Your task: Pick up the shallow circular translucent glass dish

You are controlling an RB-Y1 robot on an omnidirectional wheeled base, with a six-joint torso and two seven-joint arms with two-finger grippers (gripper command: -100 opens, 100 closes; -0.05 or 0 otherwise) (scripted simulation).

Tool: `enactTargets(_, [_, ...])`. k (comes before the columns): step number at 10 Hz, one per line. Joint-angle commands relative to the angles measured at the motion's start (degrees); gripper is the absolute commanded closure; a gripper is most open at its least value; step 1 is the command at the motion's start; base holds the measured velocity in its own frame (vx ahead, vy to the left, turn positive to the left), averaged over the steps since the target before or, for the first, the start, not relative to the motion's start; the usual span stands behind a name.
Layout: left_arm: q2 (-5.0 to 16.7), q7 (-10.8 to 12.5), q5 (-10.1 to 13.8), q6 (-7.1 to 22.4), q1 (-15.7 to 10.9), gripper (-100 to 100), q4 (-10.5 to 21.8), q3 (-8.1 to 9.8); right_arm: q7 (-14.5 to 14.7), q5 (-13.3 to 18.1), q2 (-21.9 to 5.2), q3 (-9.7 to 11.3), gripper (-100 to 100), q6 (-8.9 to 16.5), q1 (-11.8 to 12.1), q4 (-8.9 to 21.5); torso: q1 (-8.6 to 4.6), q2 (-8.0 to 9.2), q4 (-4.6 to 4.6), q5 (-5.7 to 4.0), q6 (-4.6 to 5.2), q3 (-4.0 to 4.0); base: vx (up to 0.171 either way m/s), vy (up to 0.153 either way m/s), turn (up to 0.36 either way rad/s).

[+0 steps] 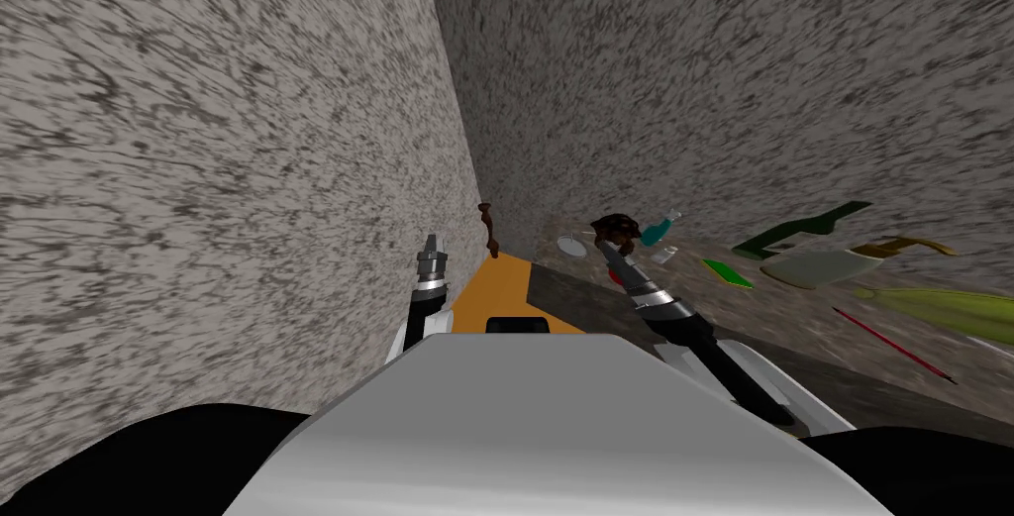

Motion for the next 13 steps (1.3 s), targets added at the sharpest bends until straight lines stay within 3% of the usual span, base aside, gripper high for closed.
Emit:
enactTargets(1, [0.00, 0.00, 0.00, 0.00, 0.00, 0, 0.00, 0.00, -0.05, -0.07, -1.90, -0.64, -100, 0.01, 0.86, 0.23, 0.00, 0.00, 0.00, 0.00, 0.00, 0.00, -0.015, 0.002, 0.126])
enactTargets(6, [0.00, 0.00, 0.00, 0.00, 0.01, 0, 0.00, 0.01, -0.45, -0.96, -10.24, -4.40, -100, 1.16, 5.77, 1.57, 0.00, -0.03, 0.00, 0.00, 0.04, -0.02, -0.012, 0.007, 0.173])
enactTargets(13, [0.00, 0.00, 0.00, 0.00, 0.01, 0, 0.00, 0.01, -0.77, -2.64, -20.47, -7.68, -100, 3.49, 10.71, 3.14, 0.00, -0.09, -0.02, 0.00, 0.03, -0.05, -0.002, 0.004, 0.137])
